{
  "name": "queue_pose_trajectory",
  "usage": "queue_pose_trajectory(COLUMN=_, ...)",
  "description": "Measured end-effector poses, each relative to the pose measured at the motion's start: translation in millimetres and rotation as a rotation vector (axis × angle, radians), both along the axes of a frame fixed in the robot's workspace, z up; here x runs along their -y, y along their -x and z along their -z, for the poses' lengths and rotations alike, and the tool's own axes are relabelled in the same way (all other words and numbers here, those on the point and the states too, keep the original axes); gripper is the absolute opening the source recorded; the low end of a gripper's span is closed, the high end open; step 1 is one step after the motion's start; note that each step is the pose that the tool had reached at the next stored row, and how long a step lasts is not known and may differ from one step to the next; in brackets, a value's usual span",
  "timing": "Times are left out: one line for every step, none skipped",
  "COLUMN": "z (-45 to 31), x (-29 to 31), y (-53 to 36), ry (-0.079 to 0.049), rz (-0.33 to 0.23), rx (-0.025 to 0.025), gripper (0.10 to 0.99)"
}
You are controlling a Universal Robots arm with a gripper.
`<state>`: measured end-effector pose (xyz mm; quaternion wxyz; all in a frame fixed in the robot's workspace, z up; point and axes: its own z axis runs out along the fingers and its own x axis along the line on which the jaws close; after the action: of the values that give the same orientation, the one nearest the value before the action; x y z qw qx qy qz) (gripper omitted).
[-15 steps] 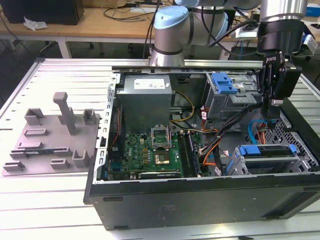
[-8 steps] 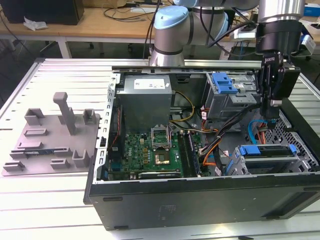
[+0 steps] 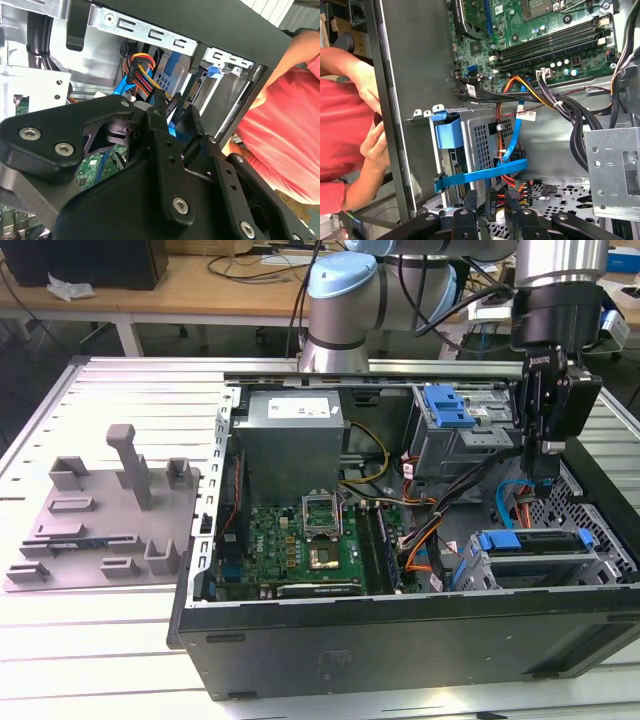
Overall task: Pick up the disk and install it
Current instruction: 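Insert the first disk wire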
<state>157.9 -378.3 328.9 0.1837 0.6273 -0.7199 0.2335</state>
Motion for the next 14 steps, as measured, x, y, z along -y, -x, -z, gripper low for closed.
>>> queue_pose_trajectory(z=0.0, x=0.0, y=0.1, ry=0.0, rz=0.0, rx=0.0, gripper=0.353)
queue_pose_trajectory(z=0.1, x=0.0, y=0.2, ry=0.0, rz=0.0, rx=0.0, gripper=0.353)
queue_pose_trajectory(z=0.2, x=0.0, y=0.4, ry=0.0, rz=0.0, rx=0.0, gripper=0.353)
queue_pose_trajectory(z=0.3, x=0.0, y=0.5, ry=0.001, rz=0.0, rx=0.0001, gripper=0.337)
queue_pose_trajectory(z=0.4, x=0.0, y=0.6, ry=0.001, rz=0.0, rx=0.0, gripper=0.271)
queue_pose_trajectory(z=0.6, x=0.0, y=0.6, ry=0.001, rz=0.0, rx=0.0001, gripper=0.204)
queue_pose_trajectory(z=0.7, x=0.0, y=0.6, ry=0.001, rz=0.0, rx=0.0001, gripper=0.169)
queue_pose_trajectory(z=0.8, x=0.0, y=0.7, ry=0.001, rz=0.0, rx=0.0001, gripper=0.169)
queue_pose_trajectory(z=0.8, x=0.0, y=0.7, ry=0.002, rz=0.0, rx=0.0001, gripper=0.169)
queue_pose_trajectory(z=0.8, x=0.0, y=0.7, ry=0.002, rz=0.0, rx=0.0, gripper=0.169)
queue_pose_trajectory(z=0.8, x=0.0, y=0.6, ry=0.002, rz=0.0, rx=0.0001, gripper=0.169)
queue_pose_trajectory(z=0.8, x=0.0, y=0.7, ry=0.002, rz=0.0, rx=0.0001, gripper=0.169)
queue_pose_trajectory(z=0.8, x=0.0, y=0.6, ry=0.002, rz=0.0, rx=0.0001, gripper=0.169)
queue_pose_trajectory(z=0.8, x=0.0, y=0.6, ry=0.002, rz=0.0, rx=0.0001, gripper=0.169)
